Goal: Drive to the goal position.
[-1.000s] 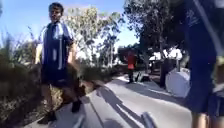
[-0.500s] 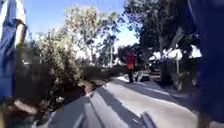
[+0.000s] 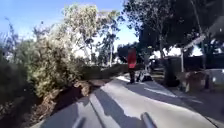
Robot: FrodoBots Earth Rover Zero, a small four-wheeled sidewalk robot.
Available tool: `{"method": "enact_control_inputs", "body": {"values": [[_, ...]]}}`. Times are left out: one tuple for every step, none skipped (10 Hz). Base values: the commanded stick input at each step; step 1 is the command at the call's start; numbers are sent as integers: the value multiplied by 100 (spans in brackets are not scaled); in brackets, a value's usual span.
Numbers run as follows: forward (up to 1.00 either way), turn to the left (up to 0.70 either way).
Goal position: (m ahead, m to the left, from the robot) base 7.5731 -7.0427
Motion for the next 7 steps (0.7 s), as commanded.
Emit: {"method": "enact_control_inputs", "body": {"values": [[98, 0], [98, 0], [98, 0], [98, 0], [98, 0], [98, 0], [98, 0]]}}
